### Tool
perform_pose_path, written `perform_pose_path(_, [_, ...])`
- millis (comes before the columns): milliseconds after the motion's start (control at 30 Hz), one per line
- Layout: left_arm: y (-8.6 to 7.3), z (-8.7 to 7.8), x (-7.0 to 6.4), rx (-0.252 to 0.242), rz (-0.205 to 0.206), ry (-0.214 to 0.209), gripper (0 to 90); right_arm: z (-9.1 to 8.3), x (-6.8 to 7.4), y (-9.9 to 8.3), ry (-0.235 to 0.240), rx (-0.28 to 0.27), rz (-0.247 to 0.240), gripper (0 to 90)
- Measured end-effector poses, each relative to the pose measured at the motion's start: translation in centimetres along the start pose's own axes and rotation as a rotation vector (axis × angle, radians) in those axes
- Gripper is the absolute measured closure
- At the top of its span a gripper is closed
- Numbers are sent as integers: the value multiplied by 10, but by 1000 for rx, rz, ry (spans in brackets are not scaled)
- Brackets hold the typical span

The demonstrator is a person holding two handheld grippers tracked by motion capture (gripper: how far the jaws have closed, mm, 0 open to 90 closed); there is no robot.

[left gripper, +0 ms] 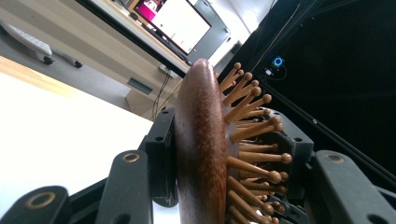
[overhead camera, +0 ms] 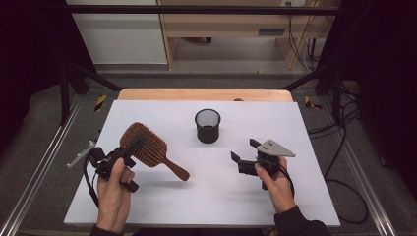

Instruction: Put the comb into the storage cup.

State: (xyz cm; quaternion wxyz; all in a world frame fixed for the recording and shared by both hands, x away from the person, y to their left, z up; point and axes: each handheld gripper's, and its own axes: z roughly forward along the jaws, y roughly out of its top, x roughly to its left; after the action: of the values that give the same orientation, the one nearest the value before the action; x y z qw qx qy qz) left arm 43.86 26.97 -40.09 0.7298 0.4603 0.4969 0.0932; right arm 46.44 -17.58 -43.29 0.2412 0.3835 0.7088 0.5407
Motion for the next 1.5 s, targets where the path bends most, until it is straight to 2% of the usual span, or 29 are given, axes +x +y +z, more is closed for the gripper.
perform_pose_path(67, [1,-1,1,-4,-1,2,510,-9,-8,-3,7,-11,1,78])
perform_pose_path(267, [3,-2,1,-21,-4,9,510,-27,-21,-9,16,-26,-12,43])
perform_pose_path(300, [3,-2,0,-21,1,10,510,-35,-25,-12,-1,-30,-13,42])
perform_pose_path(333, [4,-2,0,-21,4,13,510,-35,-25,-12,-1,-30,-13,42])
perform_pose_path(467, [5,-3,0,-29,5,15,510,-53,-37,-19,-27,-43,5,35])
perform_pose_path(767, [5,-2,-4,-25,31,11,511,-81,-50,-29,-84,-80,31,31])
perform_pose_path(1000, [4,-1,-6,-17,39,8,510,-88,-54,-32,-103,-115,36,30])
perform_pose_path(1167, [7,0,-11,-24,51,0,511,-86,-55,-34,-143,-149,9,28])
perform_pose_path(1233, [9,2,-13,-20,56,-5,511,-86,-57,-34,-143,-159,10,40])
perform_pose_path(1367, [17,10,-19,-11,86,-16,511,-86,-58,-37,-150,-164,27,39])
perform_pose_path(1500, [27,22,-25,-5,84,-25,511,-84,-58,-37,-154,-173,32,38])
